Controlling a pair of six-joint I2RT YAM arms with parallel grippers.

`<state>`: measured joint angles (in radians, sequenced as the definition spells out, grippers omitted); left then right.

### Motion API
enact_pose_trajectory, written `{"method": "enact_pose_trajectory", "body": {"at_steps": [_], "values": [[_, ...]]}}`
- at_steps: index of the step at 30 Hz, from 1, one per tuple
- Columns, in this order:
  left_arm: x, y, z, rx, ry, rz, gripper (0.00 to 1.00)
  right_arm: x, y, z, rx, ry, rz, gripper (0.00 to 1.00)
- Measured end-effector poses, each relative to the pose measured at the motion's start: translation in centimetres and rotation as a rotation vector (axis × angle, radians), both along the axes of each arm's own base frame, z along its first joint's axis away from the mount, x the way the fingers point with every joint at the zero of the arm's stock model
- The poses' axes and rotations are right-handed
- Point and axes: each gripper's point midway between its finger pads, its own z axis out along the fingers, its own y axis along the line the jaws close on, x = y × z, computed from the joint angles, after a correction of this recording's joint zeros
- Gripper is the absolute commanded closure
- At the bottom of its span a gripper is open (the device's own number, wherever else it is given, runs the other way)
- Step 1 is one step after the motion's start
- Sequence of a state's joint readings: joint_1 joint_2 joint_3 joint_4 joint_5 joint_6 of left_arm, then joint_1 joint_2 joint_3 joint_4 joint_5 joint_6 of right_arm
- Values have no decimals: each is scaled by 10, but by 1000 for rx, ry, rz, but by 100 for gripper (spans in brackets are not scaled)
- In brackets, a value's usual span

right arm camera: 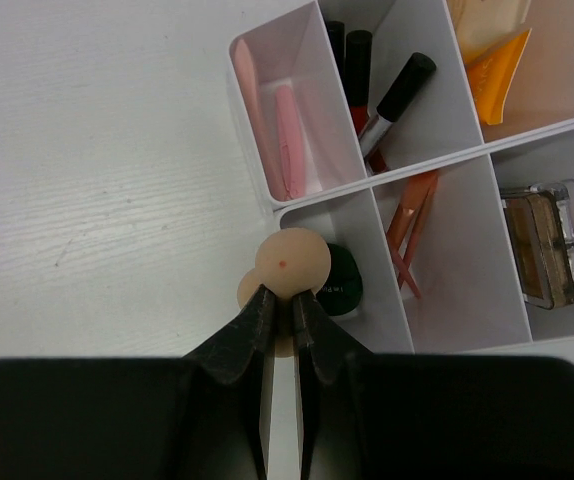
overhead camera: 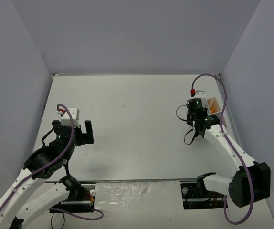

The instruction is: Organize the makeup

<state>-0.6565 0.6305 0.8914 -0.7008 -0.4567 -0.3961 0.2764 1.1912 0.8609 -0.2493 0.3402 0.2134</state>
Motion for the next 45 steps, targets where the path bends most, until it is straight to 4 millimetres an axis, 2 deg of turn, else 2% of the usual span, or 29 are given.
{"method": "enact_pose_trajectory", "body": {"at_steps": [6, 22, 31, 34, 39, 41, 45], "values": [[1, 7, -11, 22, 26, 11, 3, 2, -11, -11, -30, 52, -57, 100], [3, 12, -17, -1, 54, 12, 3, 5, -34, -39, -86, 186, -141, 100], [3, 13, -18, -3, 58, 12, 3, 8, -37, -50, -79, 235, -144, 91], [3, 13, -18, -2, 58, 14, 3, 7, -35, -55, -76, 257, -136, 81], [4, 14, -19, -2, 61, 18, 3, 5, -33, -58, -68, 272, -122, 46], [4, 14, -19, -2, 62, 19, 3, 6, -33, -54, -64, 259, -123, 39], [4, 14, -19, -4, 63, 20, 3, 8, -29, -41, -40, 219, -114, 33]]}}
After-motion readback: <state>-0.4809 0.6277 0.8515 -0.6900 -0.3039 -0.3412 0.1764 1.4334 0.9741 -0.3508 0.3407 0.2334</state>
